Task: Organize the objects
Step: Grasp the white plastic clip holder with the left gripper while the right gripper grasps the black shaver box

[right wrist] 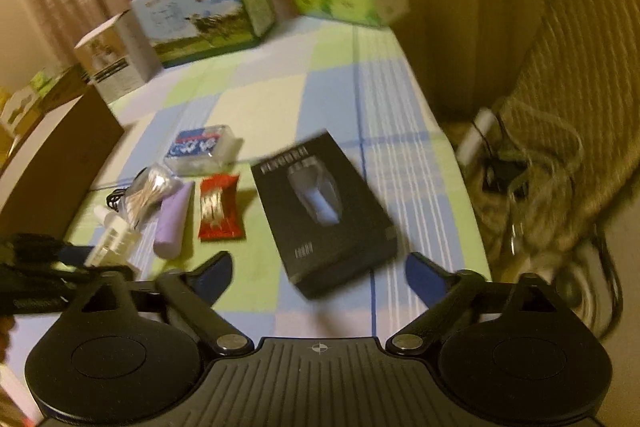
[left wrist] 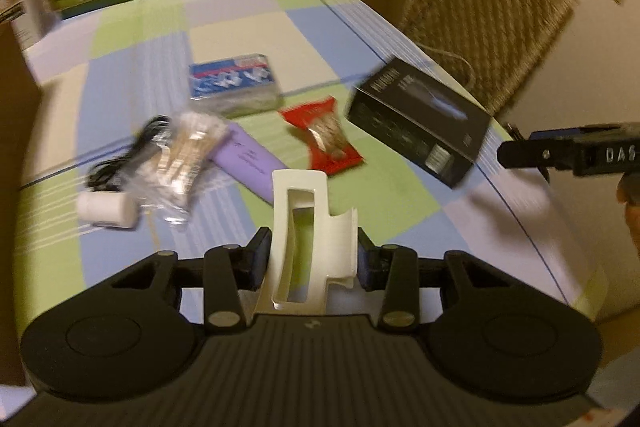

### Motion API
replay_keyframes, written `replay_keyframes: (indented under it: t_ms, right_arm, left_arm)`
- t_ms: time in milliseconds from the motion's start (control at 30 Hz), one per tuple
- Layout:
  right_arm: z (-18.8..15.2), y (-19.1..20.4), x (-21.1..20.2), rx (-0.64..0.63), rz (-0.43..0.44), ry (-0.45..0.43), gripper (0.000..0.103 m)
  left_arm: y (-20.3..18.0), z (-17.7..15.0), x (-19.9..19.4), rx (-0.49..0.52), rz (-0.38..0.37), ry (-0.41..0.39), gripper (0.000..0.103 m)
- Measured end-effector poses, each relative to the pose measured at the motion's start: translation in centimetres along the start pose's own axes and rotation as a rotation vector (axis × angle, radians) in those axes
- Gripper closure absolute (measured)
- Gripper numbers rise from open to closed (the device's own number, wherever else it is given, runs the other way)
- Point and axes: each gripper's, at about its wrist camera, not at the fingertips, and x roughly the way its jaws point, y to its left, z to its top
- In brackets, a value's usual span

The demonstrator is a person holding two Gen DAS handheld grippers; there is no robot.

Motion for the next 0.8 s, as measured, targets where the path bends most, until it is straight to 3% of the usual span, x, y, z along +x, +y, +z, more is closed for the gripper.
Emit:
replay_keyframes:
  t_ms: [300, 533, 567, 600, 633, 800]
  right_arm:
    - [2.1, 0.7, 5.3, -0.211, 0.005, 0.060, 0.010]
    - [2.8, 1.1, 9.3, -0.258, -0.025, 0.120, 0.010]
    - [2.9, 1.2, 9.7, -0.258, -0.023, 0.123, 0.011]
    - [3.0, 1.2, 9.9, -0.261, -0.018, 0.122, 0.021]
    - [3.0, 1.5, 10.1, -0.270, -0.027, 0.122, 0.023]
    - [2.6, 2.0, 9.7, -0.265, -0.049, 0.127, 0.026]
  left_arm:
    - [3.8, 0.5, -1.3, -0.156, 0.135, -0.022, 0.066]
    - [5.7, 0.6, -2.2, -0.214, 0.200, -0.030, 0.066]
    - [5.8, 0.5, -2.3, -0.219, 0.203, -0.030, 0.066]
    - [6.0, 0.5, -2.5, -0.223, 0.205, -0.031, 0.066]
    - [6.1, 0.4, -2.7, -0.226, 0.210, -0.031, 0.066]
    - [6.5, 0.1, -3.2, -0.232, 0.212, -0.028, 0.066]
